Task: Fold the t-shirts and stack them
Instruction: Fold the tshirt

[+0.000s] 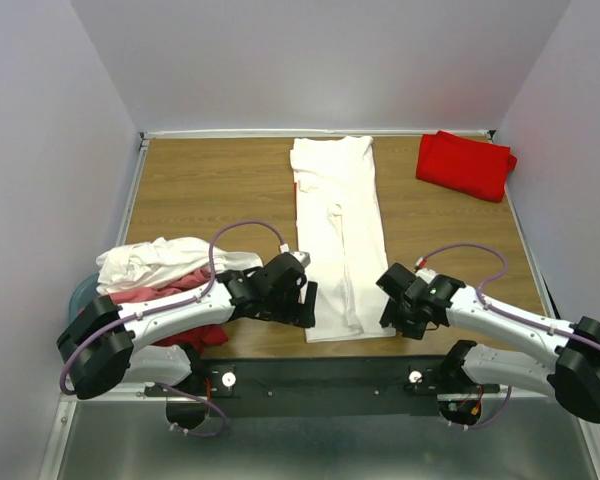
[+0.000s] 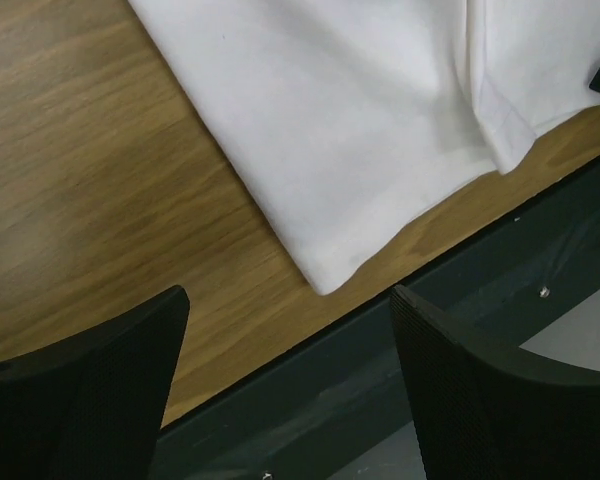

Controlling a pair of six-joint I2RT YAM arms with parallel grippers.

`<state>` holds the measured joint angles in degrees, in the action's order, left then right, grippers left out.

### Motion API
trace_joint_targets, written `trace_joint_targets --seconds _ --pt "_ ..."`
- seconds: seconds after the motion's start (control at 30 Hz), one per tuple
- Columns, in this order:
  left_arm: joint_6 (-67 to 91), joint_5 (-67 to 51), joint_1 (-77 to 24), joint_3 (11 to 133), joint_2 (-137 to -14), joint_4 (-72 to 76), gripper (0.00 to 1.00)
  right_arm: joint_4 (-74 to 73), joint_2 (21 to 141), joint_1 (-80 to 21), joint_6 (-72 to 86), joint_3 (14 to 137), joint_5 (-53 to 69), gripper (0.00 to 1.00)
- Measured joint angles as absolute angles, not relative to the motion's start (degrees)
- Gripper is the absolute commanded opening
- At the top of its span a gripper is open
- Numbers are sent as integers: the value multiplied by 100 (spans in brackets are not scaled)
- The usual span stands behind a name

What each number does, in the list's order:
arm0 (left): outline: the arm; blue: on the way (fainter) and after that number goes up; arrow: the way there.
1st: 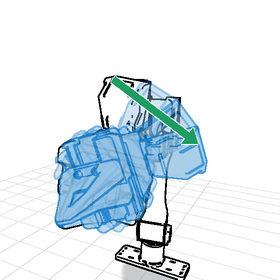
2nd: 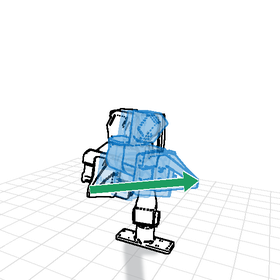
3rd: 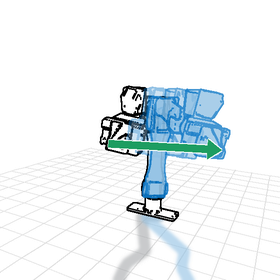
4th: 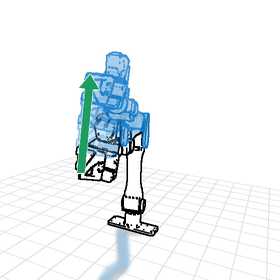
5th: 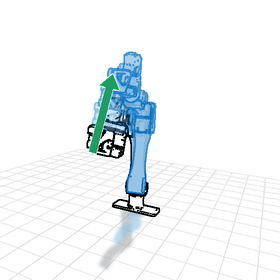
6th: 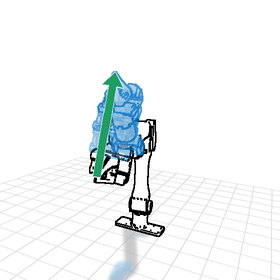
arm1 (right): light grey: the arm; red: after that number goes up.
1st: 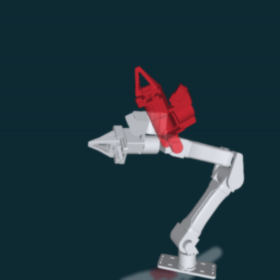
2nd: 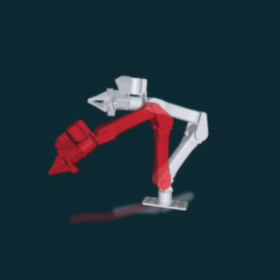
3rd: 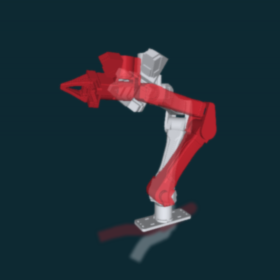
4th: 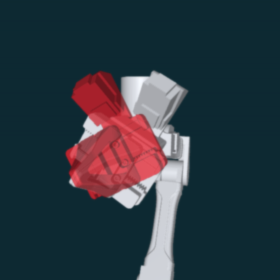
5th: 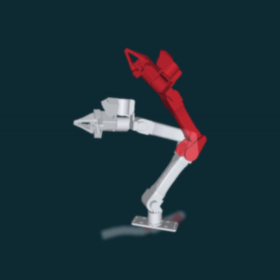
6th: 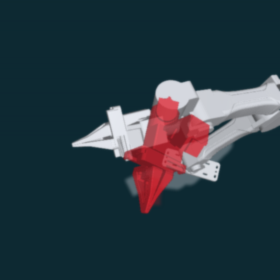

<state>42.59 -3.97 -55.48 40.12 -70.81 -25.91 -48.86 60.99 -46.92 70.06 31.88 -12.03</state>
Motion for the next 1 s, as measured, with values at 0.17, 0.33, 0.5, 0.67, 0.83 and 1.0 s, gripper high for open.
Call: trace_joint_targets --seconds 0.17,0.33,0.5,0.67,0.83,1.0 --pt "4477 -528 -5651 3767 -7017 -2565 88 -4635 6311 -4692 7008 3142 -1201 56" --pt "4619 -716 -5752 3579 -7091 -2283 88 -4534 6322 -4692 7008 3094 -1201 54" --pt "4617 -854 -5795 3522 -7470 -1966 88 -4475 6261 -4692 7030 2989 -1197 54" --pt "4613 -856 -5826 3522 -7557 -1769 80 -4462 6095 -4692 7100 2902 -1194 51" --pt "4606 -847 -5854 3568 -7708 -1653 73 -4458 6040 -4692 7120 2871 -1192 50" --pt "4609 -845 -5913 3638 -7830 -1597 70 -4458 6038 -4692 7124 2869 -1192 48"
